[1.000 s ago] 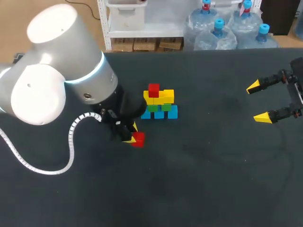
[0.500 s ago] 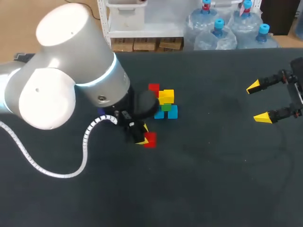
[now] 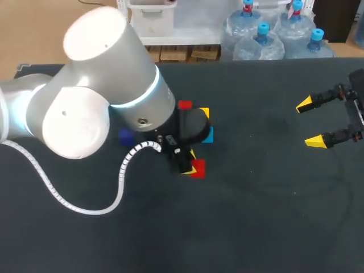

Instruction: Place the blue cubes, place green cubes on the blue cubes, place the yellow cubes on the green cubes, then place the red cubes on the yellow cubes, and place purple cube on the red cubes.

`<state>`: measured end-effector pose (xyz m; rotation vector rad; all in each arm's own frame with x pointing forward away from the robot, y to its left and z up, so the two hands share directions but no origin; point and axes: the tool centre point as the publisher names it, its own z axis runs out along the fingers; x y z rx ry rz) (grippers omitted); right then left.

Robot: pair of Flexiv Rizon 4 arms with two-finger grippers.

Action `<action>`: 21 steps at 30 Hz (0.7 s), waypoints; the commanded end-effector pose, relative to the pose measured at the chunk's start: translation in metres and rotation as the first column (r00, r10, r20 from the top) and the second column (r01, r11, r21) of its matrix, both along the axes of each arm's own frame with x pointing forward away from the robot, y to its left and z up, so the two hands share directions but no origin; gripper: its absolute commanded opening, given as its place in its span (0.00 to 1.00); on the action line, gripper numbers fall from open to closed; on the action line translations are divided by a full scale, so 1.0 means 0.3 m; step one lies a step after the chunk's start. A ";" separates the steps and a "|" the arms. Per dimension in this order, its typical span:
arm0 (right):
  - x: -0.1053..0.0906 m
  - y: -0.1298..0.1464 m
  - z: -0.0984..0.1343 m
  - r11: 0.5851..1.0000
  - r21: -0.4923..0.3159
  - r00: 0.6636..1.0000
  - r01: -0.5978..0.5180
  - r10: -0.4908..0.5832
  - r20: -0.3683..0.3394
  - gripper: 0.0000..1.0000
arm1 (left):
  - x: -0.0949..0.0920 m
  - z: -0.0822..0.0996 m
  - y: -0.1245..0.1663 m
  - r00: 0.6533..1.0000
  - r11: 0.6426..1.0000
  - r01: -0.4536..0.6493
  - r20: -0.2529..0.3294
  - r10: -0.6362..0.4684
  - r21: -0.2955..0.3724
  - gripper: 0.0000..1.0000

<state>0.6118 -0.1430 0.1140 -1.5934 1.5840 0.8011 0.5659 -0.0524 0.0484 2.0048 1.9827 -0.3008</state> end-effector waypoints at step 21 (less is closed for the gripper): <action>0.002 0.002 -0.002 1.000 0.001 1.000 0.000 0.000 0.001 1.00 | -0.020 -0.060 -0.155 1.000 1.000 0.002 0.020 -0.002 -0.007 0.00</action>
